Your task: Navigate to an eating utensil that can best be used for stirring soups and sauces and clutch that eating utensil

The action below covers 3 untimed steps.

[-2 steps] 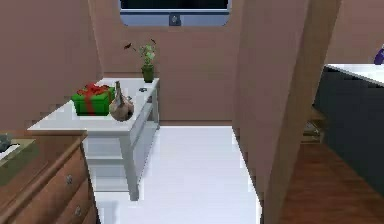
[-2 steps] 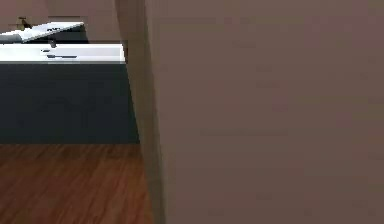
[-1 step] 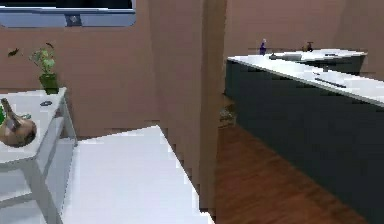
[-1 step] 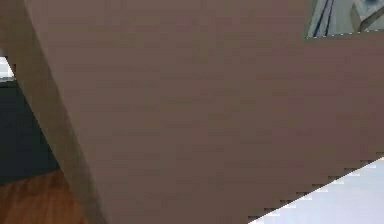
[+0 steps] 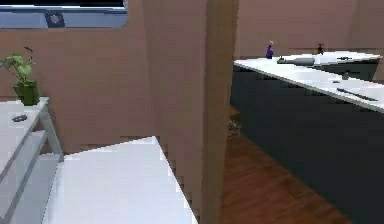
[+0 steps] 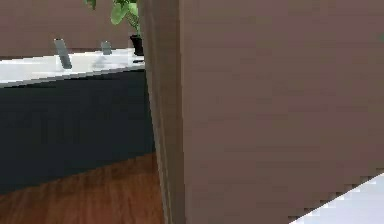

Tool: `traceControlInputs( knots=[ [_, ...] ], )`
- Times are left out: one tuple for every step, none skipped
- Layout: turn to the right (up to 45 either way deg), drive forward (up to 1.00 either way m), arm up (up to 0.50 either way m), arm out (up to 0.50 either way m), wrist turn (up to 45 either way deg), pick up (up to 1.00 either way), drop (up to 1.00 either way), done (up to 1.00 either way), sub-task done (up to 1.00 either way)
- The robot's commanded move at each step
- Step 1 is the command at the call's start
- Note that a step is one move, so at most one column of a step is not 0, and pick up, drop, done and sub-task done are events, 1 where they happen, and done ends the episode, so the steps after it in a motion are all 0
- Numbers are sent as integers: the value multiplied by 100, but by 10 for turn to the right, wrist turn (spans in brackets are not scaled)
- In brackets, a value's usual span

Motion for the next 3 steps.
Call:
traceControlInputs(
  knots=[
    [330, 0, 0, 0, 0, 0, 0, 0, 0],
    [0, 30, 0, 0, 0, 0, 0, 0, 0],
    [300, 0, 0, 0, 0, 0, 0, 0, 0]
  ],
)
